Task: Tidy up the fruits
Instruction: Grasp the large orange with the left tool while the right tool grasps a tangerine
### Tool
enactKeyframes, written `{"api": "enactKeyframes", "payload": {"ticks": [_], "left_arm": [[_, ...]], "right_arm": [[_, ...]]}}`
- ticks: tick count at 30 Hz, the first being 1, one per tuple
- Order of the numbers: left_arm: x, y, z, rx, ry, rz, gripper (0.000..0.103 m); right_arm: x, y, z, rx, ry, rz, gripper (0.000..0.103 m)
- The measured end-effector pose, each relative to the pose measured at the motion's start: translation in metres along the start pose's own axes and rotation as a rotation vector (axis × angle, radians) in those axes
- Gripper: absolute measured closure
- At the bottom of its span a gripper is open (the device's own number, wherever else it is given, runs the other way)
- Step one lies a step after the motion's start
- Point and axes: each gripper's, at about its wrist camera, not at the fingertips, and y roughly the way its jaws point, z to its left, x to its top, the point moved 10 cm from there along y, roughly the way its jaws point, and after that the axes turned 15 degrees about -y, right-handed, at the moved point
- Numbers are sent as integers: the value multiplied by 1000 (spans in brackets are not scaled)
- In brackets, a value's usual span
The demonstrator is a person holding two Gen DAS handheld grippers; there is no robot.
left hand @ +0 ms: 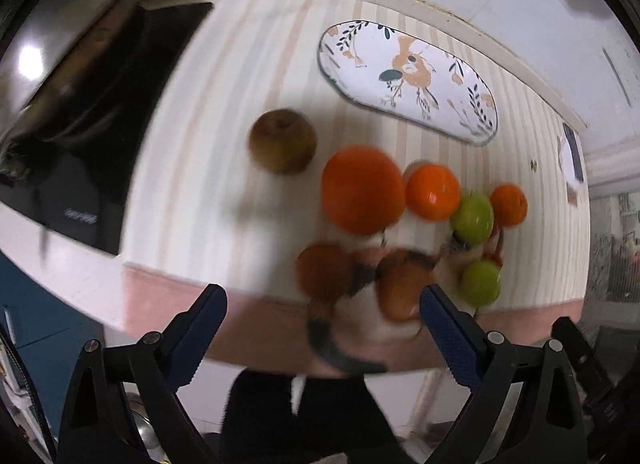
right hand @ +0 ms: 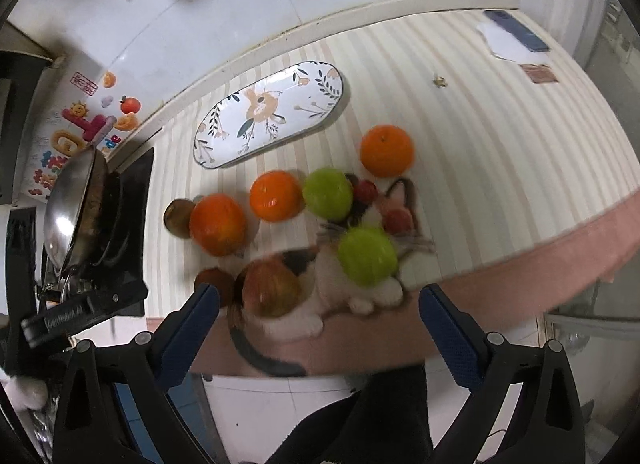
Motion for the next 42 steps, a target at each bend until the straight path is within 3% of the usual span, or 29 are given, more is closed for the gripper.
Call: {"api": "enactKeyframes", "payload": {"ticks": [7, 15, 19, 23, 25, 28, 34, 42], "left_arm": [[31, 50, -35, 25, -38, 113, 5], [38, 105, -39, 106, -63, 206, 5], [41, 120, -33, 105, -110, 232, 15], [46, 126, -34, 90, -128, 220, 19], [44, 129, -36, 85, -126, 229, 25], [46, 134, -37, 110, -98, 200, 26], [47, 135, -41, 109, -54, 180, 27], [34, 113, -67, 135, 10, 123, 27]], "right_arm": [[56, 41, -53, 36, 92, 63, 6], [83, 105, -85, 78, 84, 181, 13], [92, 128, -85, 90, 62, 224, 15], [100, 139, -87, 15, 12, 250, 14], [99, 144, -89, 27, 26, 276, 16], [94, 156, -94, 19, 51, 316, 21], [91, 165, -100, -26, 74, 312, 36], [92, 163, -93, -32, 73, 276, 37]]}}
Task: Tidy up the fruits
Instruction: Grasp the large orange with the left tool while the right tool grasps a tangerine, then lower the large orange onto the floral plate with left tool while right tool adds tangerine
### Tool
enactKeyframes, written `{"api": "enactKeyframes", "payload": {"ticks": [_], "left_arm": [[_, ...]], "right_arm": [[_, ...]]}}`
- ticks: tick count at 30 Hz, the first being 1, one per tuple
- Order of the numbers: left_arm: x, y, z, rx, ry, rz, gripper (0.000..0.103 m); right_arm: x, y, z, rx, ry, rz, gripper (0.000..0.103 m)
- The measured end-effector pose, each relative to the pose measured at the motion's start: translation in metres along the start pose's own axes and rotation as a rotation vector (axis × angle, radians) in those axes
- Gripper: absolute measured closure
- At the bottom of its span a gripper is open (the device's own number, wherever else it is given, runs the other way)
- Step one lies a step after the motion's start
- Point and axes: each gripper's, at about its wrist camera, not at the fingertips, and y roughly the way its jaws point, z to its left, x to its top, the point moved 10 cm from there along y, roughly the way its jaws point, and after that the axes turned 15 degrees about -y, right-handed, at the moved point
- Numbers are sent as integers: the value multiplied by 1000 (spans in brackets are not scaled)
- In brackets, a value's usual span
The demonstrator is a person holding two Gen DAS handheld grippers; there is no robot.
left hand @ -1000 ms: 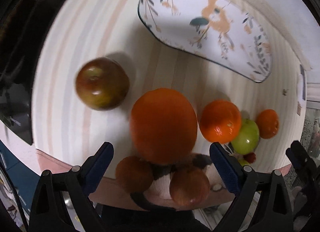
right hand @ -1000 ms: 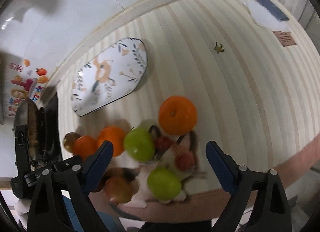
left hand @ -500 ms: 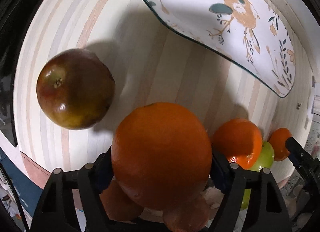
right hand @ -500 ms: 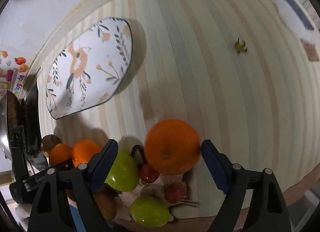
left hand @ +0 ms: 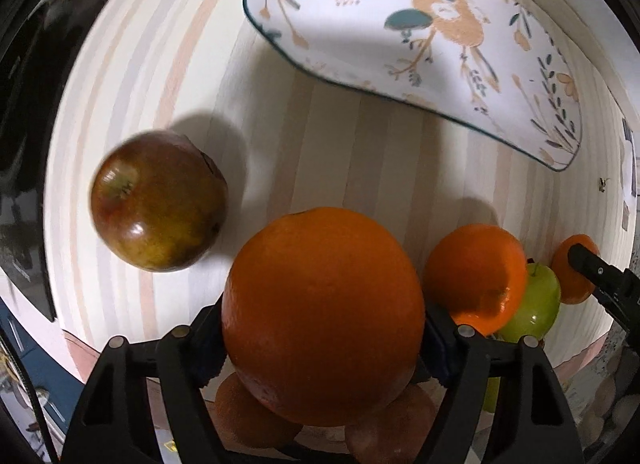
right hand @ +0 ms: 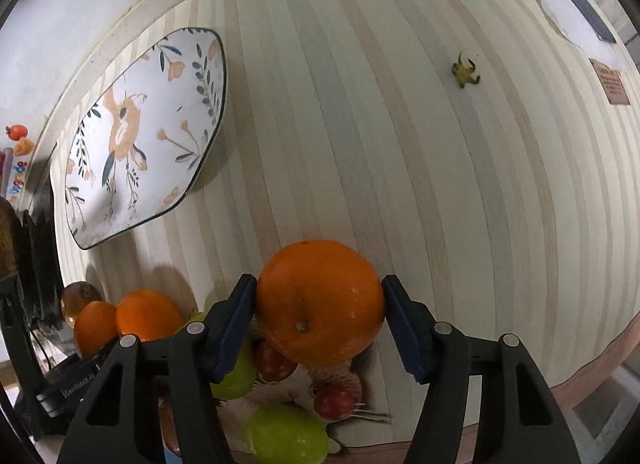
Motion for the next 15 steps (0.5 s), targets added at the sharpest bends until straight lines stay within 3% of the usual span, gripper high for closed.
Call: {"api": "enactKeyframes", "payload": {"ticks": [4, 9, 12, 15], "left_arm": [[-1, -24, -10, -8, 32, -47, 28], [6, -75, -38, -92, 54, -90, 28], [25, -101, -64, -148, 70, -110, 27], [67, -113, -77, -179, 72, -111, 27]], "right_arm": [[5, -18, 3, 21, -16, -36, 37], [26, -52, 33, 97, -60, -104, 37], [52, -64, 57, 114, -114, -140, 37], [82, -60, 77, 118, -172, -134, 37]]}}
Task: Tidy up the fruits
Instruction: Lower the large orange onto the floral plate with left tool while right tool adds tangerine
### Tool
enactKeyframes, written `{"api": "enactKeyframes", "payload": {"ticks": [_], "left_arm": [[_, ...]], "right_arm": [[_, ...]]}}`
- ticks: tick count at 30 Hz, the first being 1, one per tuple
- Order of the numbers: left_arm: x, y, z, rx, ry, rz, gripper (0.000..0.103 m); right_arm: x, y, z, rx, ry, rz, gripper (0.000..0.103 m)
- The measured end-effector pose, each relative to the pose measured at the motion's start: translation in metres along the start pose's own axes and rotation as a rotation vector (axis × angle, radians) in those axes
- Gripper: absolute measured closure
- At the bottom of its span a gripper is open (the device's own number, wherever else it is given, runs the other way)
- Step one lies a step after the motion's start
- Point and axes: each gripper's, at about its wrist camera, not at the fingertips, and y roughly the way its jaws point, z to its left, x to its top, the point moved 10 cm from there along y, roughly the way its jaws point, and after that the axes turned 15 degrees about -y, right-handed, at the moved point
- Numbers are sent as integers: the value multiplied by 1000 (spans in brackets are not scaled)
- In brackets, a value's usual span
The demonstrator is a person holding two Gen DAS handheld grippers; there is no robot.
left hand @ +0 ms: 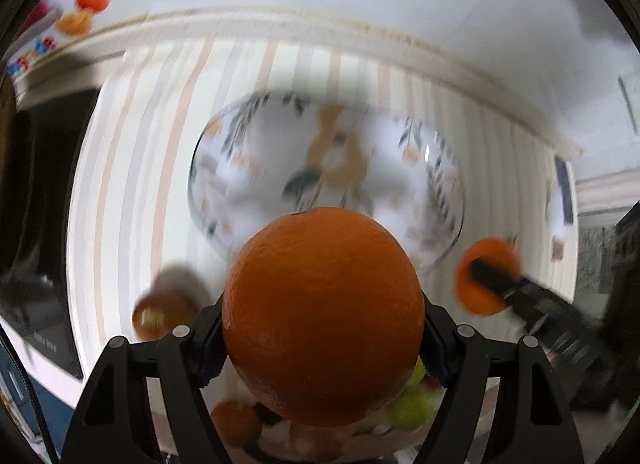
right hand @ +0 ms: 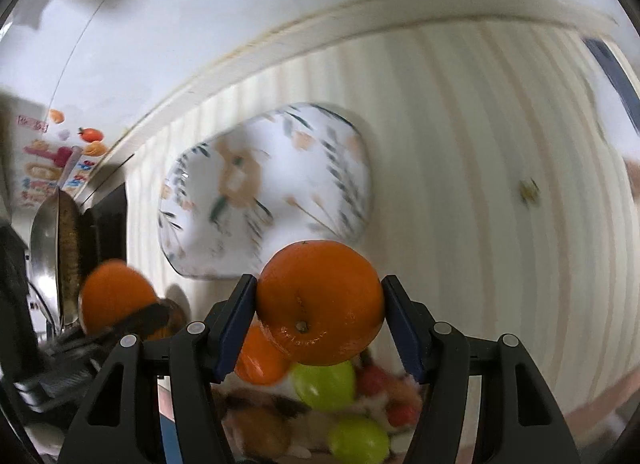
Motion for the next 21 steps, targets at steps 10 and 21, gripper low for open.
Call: {"api": "enactKeyframes", "payload": {"ticks": [10, 21], "left_arm": [[79, 68, -5, 39, -26, 131, 27], [82, 110, 4, 53, -85, 232, 27]], "right_arm": [[73, 64, 11, -25, -159, 100, 37], [96, 94, 13, -52, -211, 181, 37]]}}
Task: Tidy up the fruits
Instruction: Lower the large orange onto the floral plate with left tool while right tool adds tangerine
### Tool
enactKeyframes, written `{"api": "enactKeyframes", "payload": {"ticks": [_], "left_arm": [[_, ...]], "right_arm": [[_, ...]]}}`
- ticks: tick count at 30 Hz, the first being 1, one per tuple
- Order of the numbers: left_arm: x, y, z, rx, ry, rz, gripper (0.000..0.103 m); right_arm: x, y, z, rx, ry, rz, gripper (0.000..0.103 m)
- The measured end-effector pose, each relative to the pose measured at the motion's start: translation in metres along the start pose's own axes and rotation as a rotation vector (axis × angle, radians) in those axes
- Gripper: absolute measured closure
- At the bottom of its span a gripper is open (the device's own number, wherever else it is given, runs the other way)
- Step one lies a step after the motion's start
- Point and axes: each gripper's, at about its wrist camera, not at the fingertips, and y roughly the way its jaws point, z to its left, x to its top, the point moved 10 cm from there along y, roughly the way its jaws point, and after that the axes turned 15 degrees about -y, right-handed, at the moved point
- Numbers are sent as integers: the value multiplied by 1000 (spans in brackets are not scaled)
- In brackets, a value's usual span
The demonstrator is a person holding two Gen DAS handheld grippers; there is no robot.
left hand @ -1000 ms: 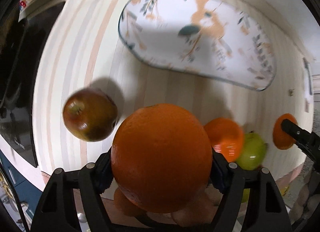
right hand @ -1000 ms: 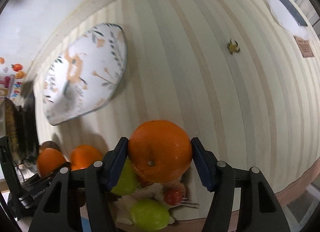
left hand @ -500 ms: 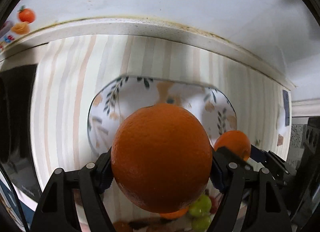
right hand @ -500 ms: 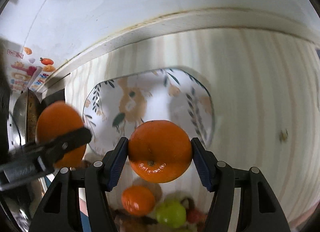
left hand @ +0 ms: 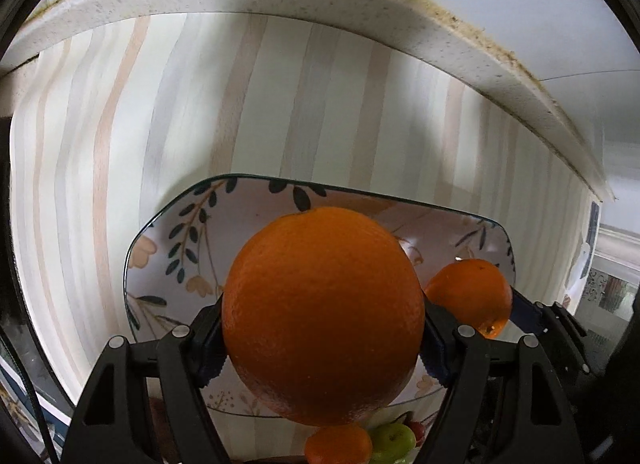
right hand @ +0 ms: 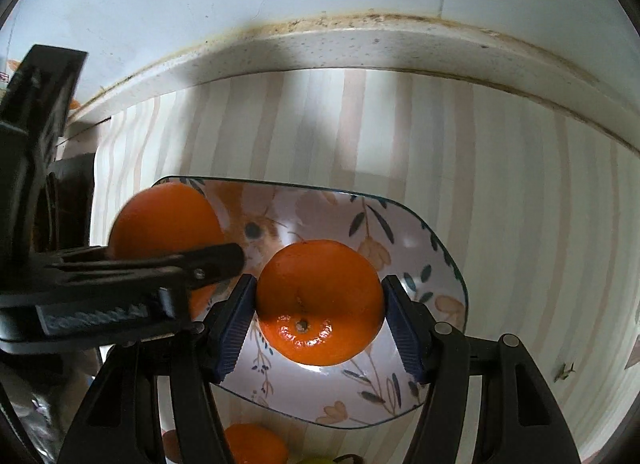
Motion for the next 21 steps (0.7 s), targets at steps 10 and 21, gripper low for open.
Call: {"api": "enactKeyframes", "payload": {"ticks": [10, 21], "left_arm": [[5, 9, -1, 39, -16, -26, 18], [-25, -58, 16, 93, 63, -231, 12]], "right_arm": [[1, -4, -10, -16, 34, 11, 9], [-43, -51, -22, -90, 108, -23, 9]]}}
